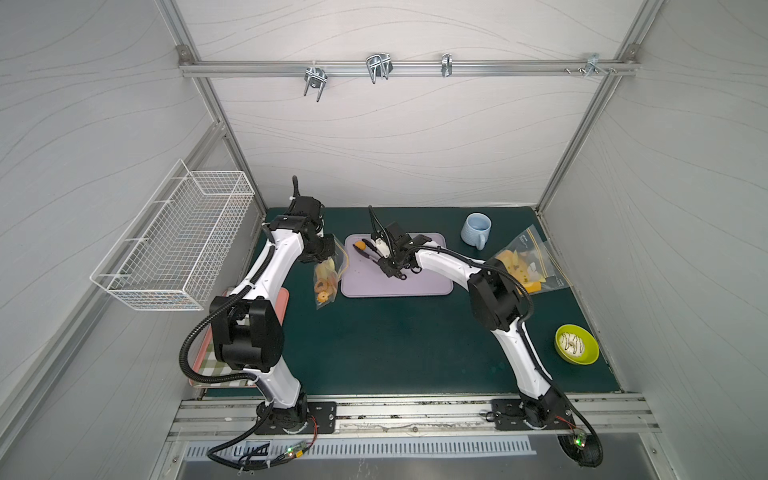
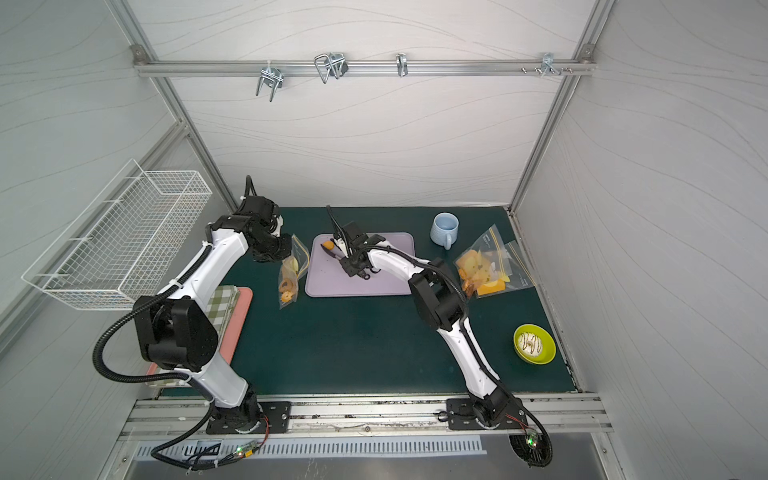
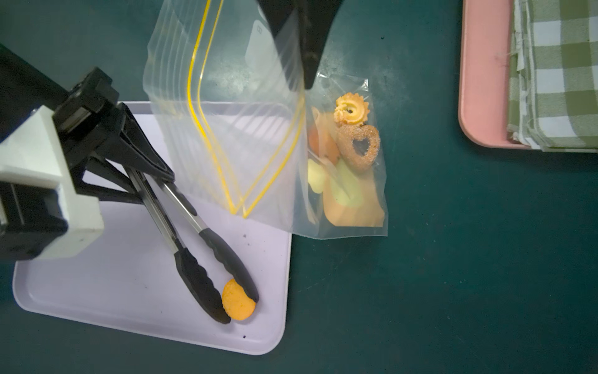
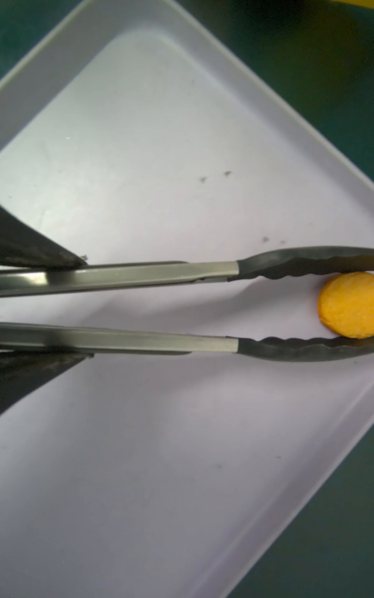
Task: Put the cookies into a resealable bag to prevent moisture
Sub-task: Pick up the cookie from the tray.
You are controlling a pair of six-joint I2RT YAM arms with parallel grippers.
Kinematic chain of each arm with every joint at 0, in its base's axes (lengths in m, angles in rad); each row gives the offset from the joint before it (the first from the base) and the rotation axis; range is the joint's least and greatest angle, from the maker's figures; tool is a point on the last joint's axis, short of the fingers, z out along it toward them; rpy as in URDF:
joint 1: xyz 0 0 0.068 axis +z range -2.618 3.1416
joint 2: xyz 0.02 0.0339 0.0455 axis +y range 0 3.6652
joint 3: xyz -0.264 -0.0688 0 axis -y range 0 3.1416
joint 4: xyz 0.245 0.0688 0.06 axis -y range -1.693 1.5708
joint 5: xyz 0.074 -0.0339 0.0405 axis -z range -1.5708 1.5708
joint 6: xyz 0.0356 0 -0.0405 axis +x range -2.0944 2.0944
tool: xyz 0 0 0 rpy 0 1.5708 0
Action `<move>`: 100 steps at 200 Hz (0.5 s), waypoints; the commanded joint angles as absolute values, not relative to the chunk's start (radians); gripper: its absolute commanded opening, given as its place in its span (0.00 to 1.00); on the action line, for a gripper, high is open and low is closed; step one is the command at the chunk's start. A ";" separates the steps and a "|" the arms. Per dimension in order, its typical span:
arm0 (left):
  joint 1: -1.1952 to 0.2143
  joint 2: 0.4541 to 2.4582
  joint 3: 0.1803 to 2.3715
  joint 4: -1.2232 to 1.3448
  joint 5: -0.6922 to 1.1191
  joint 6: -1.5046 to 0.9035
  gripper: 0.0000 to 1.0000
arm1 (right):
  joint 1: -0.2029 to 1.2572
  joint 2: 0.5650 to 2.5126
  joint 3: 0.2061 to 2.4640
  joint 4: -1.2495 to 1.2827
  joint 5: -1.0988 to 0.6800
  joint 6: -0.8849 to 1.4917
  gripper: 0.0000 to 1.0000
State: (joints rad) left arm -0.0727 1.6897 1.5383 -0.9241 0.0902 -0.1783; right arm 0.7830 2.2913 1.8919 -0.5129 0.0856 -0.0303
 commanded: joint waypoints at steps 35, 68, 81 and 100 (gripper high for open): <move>-0.071 1.719 1.557 -0.913 0.209 -0.160 0.00 | 0.772 1.888 1.563 -0.379 0.134 0.052 0.38; -0.081 1.730 1.562 -0.913 0.243 -0.151 0.00 | 0.772 1.747 1.471 -0.375 0.120 0.050 0.38; -0.087 1.733 1.563 -0.916 0.245 -0.146 0.00 | 0.775 1.693 1.435 -0.366 0.089 0.042 0.37; -0.090 1.736 1.564 -0.919 0.249 -0.144 0.00 | 0.785 1.606 1.373 -0.335 0.013 0.023 0.37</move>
State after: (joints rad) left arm -0.0826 1.7142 1.5383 -0.9245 0.2180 -0.1665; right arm 0.7773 1.7046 1.4281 -0.3946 0.0982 0.0372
